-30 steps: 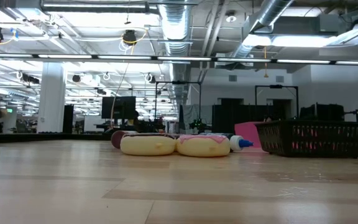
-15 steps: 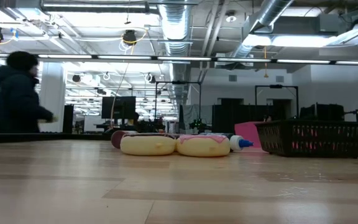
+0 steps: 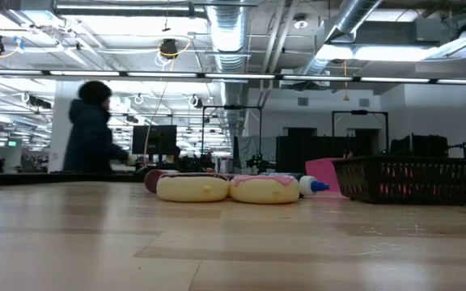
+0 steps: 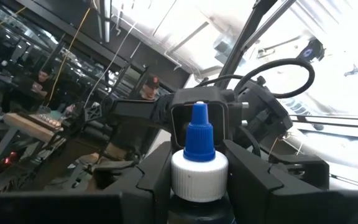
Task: Pick & Place Food Item
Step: Put the left blue food coloring bottle into the transparent bin
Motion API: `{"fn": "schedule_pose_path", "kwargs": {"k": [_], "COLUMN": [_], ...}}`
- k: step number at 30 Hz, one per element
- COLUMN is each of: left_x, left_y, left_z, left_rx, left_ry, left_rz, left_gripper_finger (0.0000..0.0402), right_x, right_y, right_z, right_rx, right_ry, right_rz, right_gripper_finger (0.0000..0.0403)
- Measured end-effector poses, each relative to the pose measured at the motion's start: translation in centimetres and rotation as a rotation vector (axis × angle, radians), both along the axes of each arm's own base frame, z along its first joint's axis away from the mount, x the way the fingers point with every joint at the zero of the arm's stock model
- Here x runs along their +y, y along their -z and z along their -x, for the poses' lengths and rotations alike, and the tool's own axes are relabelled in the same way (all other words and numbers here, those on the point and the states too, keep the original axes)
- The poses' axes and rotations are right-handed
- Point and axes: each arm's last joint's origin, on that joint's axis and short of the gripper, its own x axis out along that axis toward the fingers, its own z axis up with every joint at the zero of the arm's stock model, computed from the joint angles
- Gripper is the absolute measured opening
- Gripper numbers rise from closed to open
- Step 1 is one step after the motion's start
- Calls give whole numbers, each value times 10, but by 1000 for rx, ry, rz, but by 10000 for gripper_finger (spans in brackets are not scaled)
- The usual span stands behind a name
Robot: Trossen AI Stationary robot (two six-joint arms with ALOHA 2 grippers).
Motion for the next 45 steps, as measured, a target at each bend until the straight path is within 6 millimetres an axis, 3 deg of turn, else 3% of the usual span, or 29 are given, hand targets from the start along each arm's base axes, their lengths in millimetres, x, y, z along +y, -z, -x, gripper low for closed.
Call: {"fn": "schedule_pose_path", "kwargs": {"k": [9, 12, 22, 28, 35, 40, 45], "left_x": [0, 0, 4, 23, 46, 48, 41], "left_y": [0, 0, -8, -23, -42, -40, -35], "left_z": [0, 0, 4, 13, 42, 54, 52], "left_rx": [0, 2, -90, -156, -104, 3, 50], "left_ry": [2, -2, -26, -113, -190, -169, -132], "left_rz": [5, 15, 38, 13, -89, -147, -171], "left_gripper_finger": [114, 136, 176, 188, 188, 187, 187], "right_x": [1, 2, 6, 15, 54, 95, 126], "right_y": [0, 0, -1, 2, 28, 49, 68], "right_z": [1, 0, 2, 8, 47, 93, 144], "right_rx": [3, 0, -16, 0, 141, 265, 403], "right_ry": [-12, -15, -21, -22, 4, 41, 126], "right_rz": [-3, -7, -17, -45, -204, -366, -491], "right_gripper_finger": [141, 122, 133, 131, 131, 131, 130]}}
